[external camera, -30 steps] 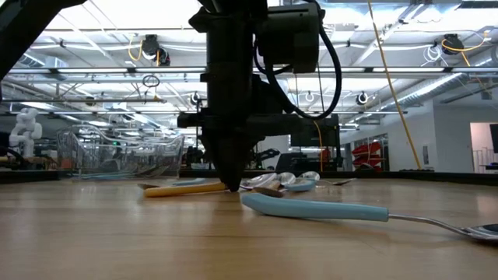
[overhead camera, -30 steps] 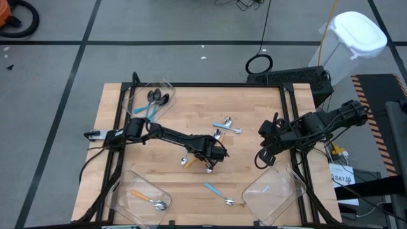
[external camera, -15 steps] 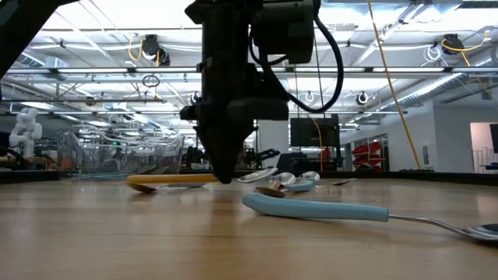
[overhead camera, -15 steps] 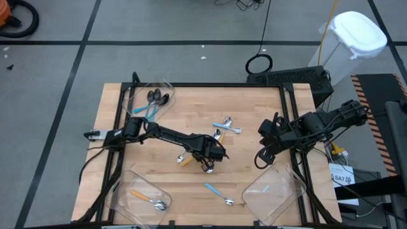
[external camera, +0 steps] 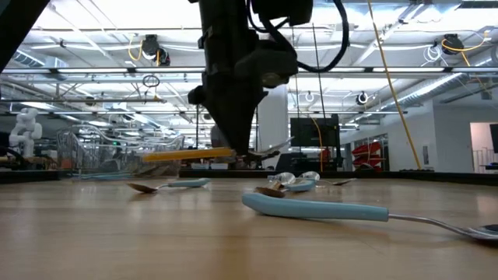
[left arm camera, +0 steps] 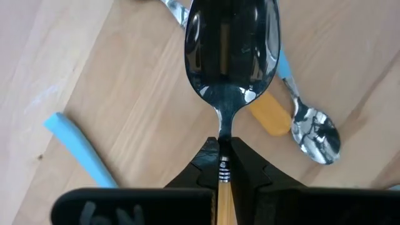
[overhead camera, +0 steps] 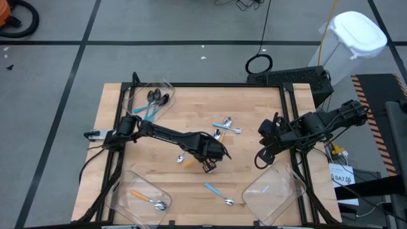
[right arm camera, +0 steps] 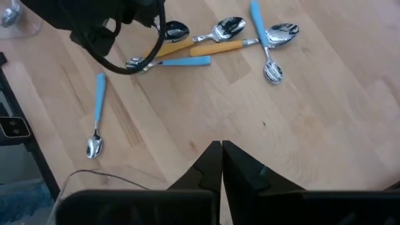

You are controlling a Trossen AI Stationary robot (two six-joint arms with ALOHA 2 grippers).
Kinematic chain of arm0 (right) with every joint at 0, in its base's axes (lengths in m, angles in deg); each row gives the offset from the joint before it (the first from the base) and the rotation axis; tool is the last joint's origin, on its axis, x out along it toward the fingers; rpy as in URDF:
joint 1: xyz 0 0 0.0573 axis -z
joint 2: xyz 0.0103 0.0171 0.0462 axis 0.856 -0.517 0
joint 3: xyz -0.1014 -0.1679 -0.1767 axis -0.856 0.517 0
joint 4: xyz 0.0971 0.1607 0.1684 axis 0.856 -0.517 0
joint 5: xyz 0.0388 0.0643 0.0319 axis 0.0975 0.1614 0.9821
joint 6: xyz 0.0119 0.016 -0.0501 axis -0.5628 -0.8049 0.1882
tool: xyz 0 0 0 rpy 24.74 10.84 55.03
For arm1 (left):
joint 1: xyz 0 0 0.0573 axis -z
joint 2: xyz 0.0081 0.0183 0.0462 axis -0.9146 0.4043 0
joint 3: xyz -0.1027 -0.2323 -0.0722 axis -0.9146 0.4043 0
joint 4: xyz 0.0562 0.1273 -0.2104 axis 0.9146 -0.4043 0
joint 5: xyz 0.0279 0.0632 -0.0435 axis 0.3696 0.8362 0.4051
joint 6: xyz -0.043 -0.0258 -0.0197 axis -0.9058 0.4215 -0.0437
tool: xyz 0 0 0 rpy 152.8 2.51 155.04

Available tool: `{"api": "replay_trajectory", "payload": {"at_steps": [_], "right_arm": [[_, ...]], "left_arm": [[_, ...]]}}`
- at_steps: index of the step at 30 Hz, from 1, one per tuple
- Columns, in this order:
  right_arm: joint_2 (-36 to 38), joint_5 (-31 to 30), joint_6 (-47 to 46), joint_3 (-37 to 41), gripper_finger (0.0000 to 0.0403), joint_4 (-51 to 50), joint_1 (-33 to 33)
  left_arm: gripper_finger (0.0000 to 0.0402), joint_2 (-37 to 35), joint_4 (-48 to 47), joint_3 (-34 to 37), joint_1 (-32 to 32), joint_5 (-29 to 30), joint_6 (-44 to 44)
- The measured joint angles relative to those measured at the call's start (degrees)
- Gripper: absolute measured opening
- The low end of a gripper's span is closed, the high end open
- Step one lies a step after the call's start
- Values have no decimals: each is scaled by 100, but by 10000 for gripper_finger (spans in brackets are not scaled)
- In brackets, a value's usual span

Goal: Sort silverware by color (type)
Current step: Put the yellow spoon into the bottom left transparent bin

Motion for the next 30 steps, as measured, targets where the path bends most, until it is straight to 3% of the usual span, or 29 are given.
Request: {"api": "replay_trajectory", "payload": {"at_steps": [6, 14, 25, 30], "right_arm": [[4, -159, 203, 75, 11, 436, 0], [0, 61, 58, 555, 36, 1355, -129], [0, 284, -678, 636, 65, 1193, -549], [0, -181, -1147, 636, 66, 1189, -633]], "left_arm": [[12, -36, 146, -2, 31, -165, 293], [12, -267, 254, -9, 160, -292, 350], [12, -784, 332, -9, 273, -139, 512], [12, -1007, 230, -9, 336, -97, 639]]}}
